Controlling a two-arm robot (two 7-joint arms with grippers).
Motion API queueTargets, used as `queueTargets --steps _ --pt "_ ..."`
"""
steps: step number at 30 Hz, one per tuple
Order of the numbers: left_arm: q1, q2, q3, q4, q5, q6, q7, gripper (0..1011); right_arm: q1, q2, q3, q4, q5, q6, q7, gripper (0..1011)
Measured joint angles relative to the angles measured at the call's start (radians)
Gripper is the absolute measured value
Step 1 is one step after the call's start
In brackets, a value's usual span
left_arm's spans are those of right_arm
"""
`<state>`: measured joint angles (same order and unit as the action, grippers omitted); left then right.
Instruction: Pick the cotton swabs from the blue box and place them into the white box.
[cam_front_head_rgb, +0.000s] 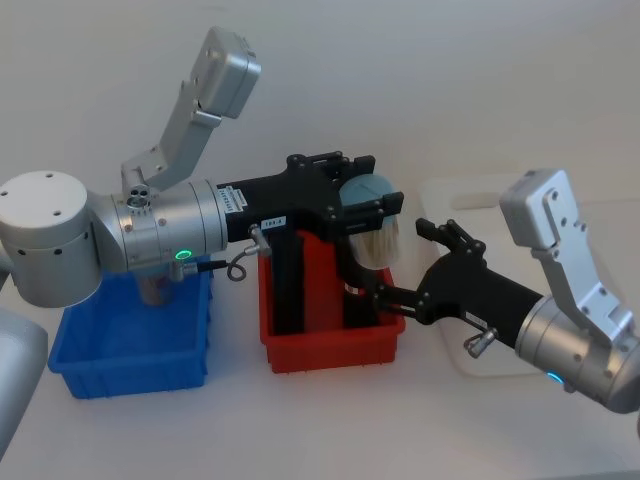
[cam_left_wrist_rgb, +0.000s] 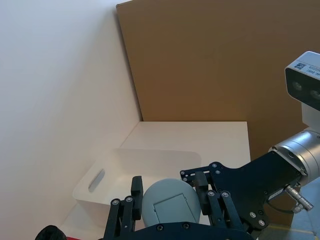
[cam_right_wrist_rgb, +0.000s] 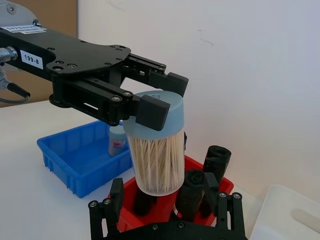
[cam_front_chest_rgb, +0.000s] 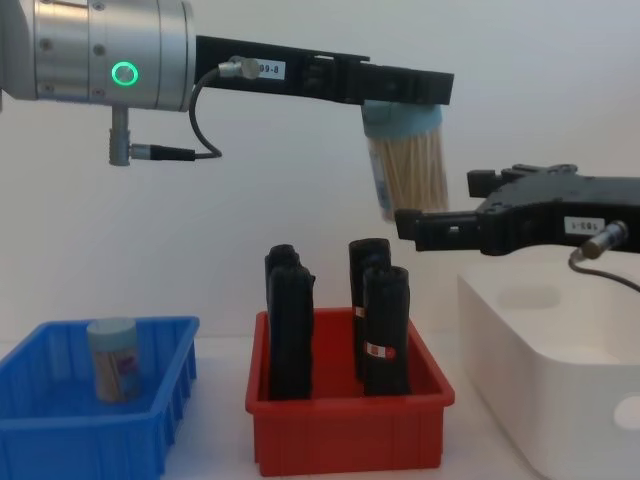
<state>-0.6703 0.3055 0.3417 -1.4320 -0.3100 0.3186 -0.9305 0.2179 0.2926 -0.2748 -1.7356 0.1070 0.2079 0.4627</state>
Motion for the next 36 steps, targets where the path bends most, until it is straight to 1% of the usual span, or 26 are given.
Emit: queueTargets --steps 18,23,25,26,27,30,31,36 --pt "0.0 0.0 0.0 0.0 0.0 0.0 0.0 645 0.05 -0.032 -0.02 0.044 -0.017 -0.007 0.03 1002" --pt "0.0 0.0 0.0 0.0 0.0 0.0 0.0 645 0.057 -0.036 -0.025 0.047 -0.019 -0.011 0.043 892" --pt "0.0 0.0 0.0 0.0 0.0 0.0 0.0 645 0.059 -0.037 -0.027 0.047 -0.02 -0.013 0.048 826" --pt "0.0 0.0 0.0 0.0 0.0 0.0 0.0 645 0.06 -0.037 -0.028 0.047 -0.02 -0.014 0.05 826" --pt "0.0 0.0 0.0 0.0 0.0 0.0 0.0 645 0.061 -0.037 -0.029 0.047 -0.02 -0.015 0.053 774" --pt "0.0 0.0 0.0 0.0 0.0 0.0 0.0 645 0.062 -0.037 -0.03 0.047 -0.02 -0.015 0.056 714" --pt "0.0 0.0 0.0 0.0 0.0 0.0 0.0 645 0.063 -0.037 -0.031 0.046 -0.02 -0.015 0.056 671" --pt "0.0 0.0 0.0 0.0 -0.001 0.0 0.0 645 0.065 -0.036 -0.033 0.045 -0.019 -0.016 0.06 657"
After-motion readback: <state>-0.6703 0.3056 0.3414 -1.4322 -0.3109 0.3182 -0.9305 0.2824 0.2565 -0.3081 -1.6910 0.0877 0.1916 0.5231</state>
